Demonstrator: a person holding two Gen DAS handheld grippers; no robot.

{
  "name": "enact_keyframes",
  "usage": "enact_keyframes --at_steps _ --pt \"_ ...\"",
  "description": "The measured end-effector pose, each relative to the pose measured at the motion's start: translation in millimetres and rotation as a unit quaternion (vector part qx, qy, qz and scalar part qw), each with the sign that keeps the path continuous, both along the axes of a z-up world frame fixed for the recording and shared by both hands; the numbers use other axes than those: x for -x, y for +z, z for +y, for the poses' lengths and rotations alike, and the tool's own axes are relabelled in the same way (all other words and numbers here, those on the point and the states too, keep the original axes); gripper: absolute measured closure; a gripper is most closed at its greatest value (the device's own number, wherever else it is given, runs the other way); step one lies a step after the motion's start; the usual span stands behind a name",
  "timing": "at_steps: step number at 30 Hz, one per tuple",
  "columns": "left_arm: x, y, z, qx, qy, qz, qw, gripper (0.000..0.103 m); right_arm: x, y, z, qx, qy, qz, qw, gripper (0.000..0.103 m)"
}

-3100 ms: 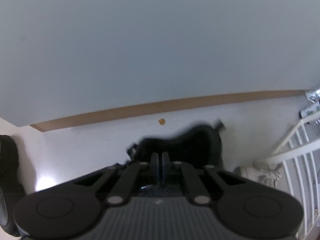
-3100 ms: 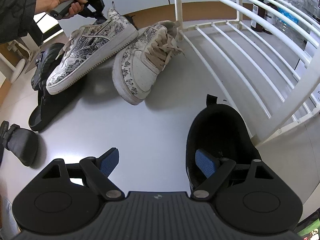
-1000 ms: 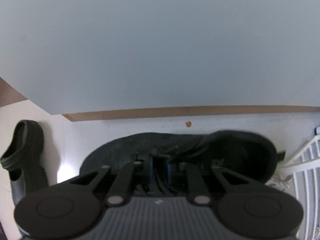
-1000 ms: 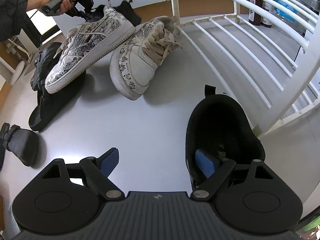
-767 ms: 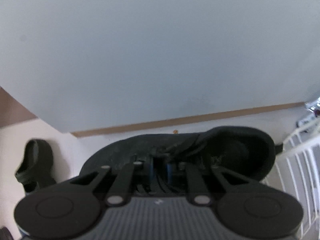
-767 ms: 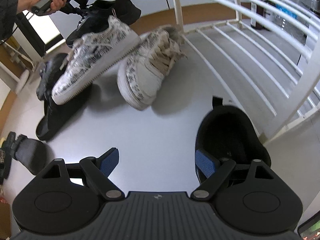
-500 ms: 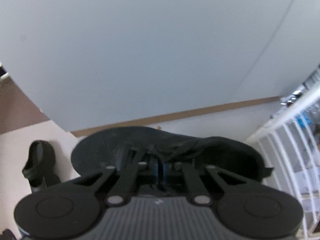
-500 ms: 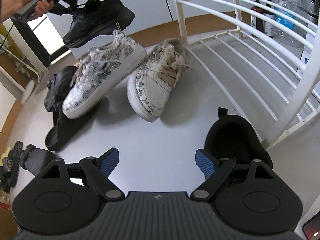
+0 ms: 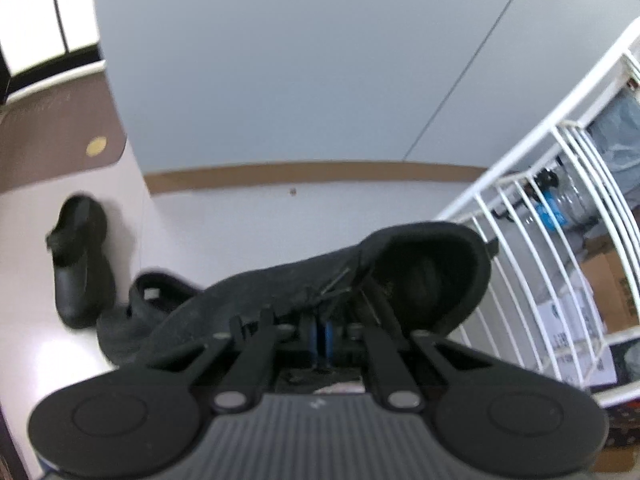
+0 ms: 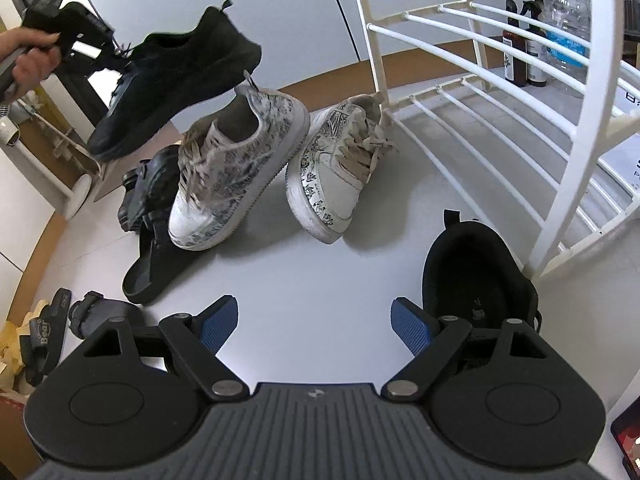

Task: Organize scattered shoes
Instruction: 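Carry the black sneaker down beside the white sneaker and open the left tool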

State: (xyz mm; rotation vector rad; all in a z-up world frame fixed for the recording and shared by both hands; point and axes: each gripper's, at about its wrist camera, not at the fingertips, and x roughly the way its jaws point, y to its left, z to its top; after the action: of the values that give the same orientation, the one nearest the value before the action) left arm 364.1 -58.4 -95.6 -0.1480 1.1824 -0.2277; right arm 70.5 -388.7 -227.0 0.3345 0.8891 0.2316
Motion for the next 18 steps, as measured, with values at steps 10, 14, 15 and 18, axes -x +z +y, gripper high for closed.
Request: enact_keyframes --at_steps 10,14,15,18 --pt "70 -10 5 0.003 -0.022 0.046 0.9987 0.100 16 5 -5 -0.010 0.004 0.000 1.000 0.015" --pt "96 -37 4 0.007 -0.028 0.079 0.9965 0.100 20 0 -7 -0.014 0.005 0.011 1.000 0.015" --pt "101 -44 4 0.009 -0.031 0.086 0.9957 0.100 21 -2 -7 -0.014 0.005 0.014 1.000 0.015" --pt "110 -59 3 0.015 -0.036 0.106 0.9936 0.100 24 -7 -6 -0.013 0.007 0.022 1.000 0.015"
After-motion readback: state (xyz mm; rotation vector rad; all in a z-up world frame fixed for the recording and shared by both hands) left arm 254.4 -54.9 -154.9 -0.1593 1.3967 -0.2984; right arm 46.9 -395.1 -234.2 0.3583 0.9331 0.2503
